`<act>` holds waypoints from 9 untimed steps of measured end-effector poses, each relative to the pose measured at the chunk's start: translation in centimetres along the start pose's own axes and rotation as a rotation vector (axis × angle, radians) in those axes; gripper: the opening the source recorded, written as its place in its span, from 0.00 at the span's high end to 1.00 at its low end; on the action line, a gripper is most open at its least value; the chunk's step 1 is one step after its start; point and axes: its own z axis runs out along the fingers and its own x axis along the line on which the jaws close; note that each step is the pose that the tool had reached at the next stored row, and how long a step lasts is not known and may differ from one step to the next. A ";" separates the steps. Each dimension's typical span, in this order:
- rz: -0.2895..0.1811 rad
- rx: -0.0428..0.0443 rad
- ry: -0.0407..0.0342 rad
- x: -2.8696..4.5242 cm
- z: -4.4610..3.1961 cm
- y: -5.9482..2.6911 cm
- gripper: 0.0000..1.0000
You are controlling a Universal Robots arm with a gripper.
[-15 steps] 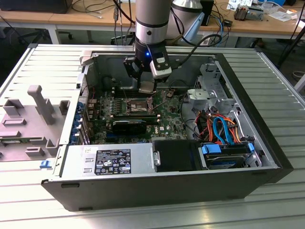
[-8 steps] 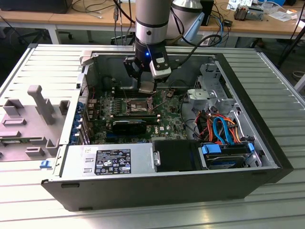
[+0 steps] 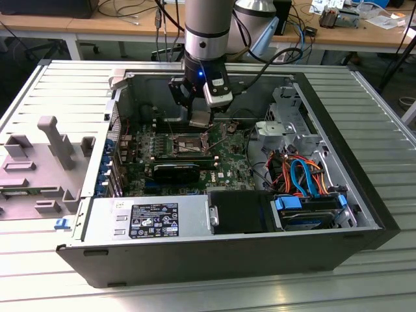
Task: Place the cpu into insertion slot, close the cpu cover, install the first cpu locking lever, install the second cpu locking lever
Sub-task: 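Place the cpu into insertion slot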
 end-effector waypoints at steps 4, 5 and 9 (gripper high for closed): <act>0.011 -0.0002 -0.0010 0.00 0.00 0.00 0.46; 0.013 -0.0002 -0.0011 0.00 0.00 0.00 0.46; 0.020 -0.0004 -0.0018 0.00 0.01 0.00 0.46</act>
